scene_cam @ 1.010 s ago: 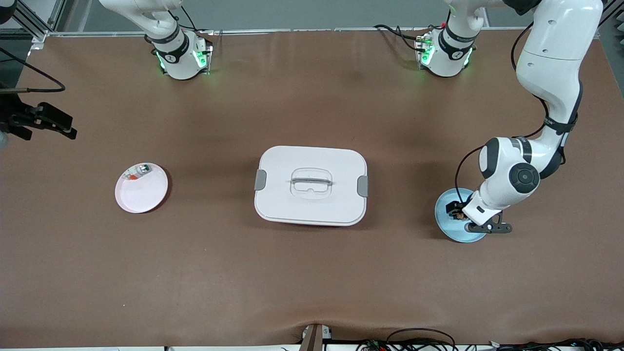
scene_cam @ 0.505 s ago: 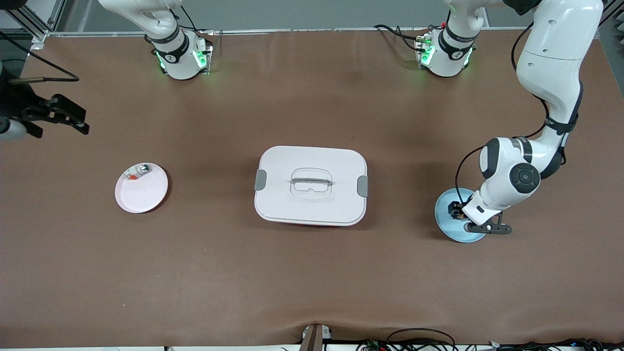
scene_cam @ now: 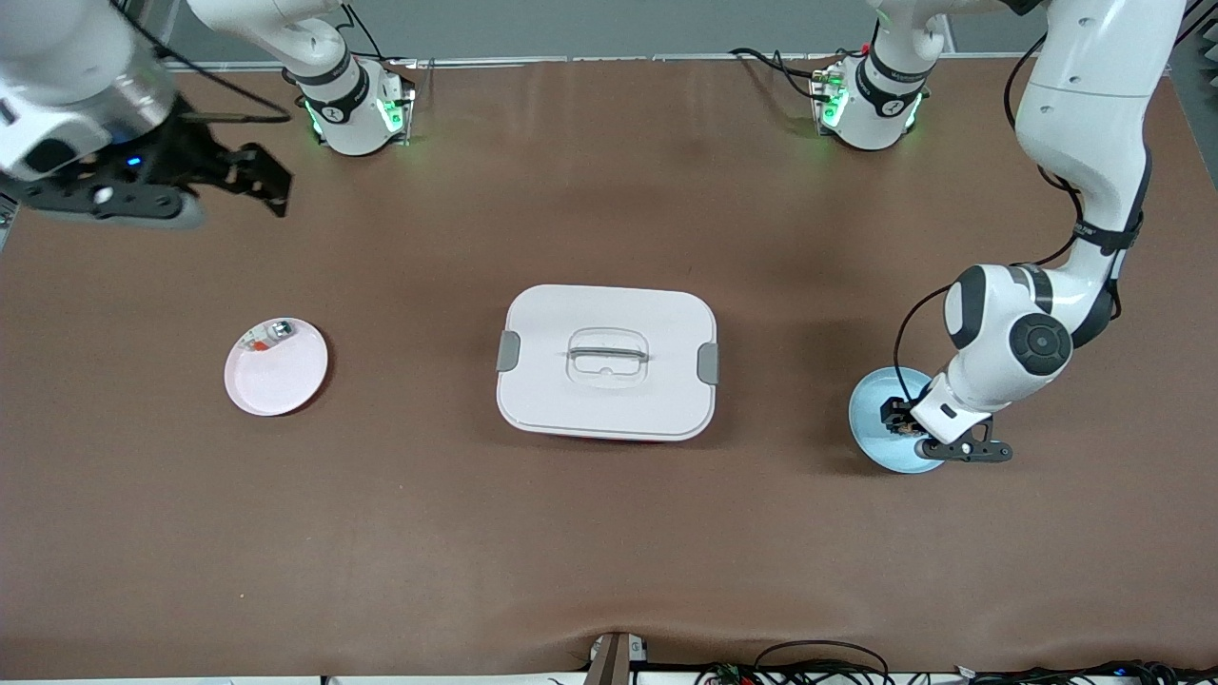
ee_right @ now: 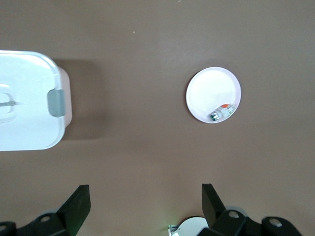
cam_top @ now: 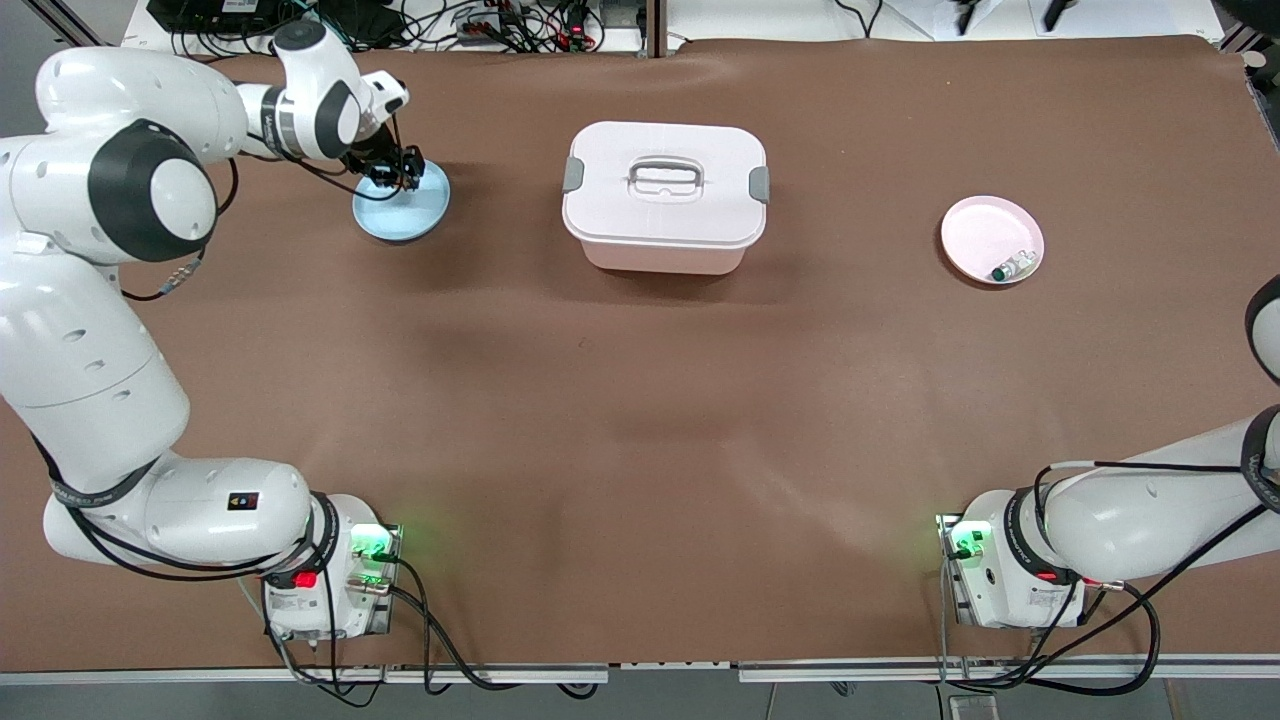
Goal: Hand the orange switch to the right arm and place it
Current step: 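Carry the switch over the white box while the right gripper reaches toward it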
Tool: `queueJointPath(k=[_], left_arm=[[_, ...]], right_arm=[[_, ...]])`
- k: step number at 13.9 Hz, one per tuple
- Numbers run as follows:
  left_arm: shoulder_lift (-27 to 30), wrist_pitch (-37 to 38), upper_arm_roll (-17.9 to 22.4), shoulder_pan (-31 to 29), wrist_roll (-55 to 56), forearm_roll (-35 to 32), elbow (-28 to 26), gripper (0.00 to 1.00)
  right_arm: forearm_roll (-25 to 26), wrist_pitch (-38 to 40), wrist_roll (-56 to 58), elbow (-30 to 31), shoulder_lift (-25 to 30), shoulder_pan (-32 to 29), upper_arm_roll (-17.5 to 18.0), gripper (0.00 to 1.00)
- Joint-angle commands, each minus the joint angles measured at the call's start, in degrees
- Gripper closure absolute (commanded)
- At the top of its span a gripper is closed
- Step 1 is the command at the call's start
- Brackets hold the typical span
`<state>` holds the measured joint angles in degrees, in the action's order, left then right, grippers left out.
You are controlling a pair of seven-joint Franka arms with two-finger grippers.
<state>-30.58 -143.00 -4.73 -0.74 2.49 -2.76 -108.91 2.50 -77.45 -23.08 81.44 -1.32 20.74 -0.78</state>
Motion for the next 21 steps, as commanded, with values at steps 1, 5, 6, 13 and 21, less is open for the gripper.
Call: queueJointPath(k=[1, 5, 6, 13, 21], left_arm=[[4.11, 5.52, -1.50, -0.05, 0.23, 4.16, 0.62, 1.00], [6.67, 14.57, -3.60, 0.30, 4.78, 10.75, 5.54, 1.00], [6.76, 16.94, -4.66, 0.21, 8.02, 10.85, 7.55, 1.00], [6.58, 24.35, -13.88, 0.56, 33.42, 13.30, 16.09, 1.00], [5.00, 25.05, -20.93, 6.79, 66.64, 13.22, 21.89, 1.00]], right_arm=[[0.41, 0.90, -6.43, -0.58, 0.44, 4.82, -0.19, 0.00], [-10.19, -1.29, -12.33, -0.32, 0.09, 8.09, -0.18, 0.00], [-12.75, -2.78, -13.99, 0.12, 0.09, 8.09, -0.18, 0.00], [-25.50, -22.10, -23.68, 9.24, 0.18, 12.66, -0.09, 0.00], [-34.04, -43.91, -16.49, 20.06, 0.27, 14.24, -0.09, 0.00]])
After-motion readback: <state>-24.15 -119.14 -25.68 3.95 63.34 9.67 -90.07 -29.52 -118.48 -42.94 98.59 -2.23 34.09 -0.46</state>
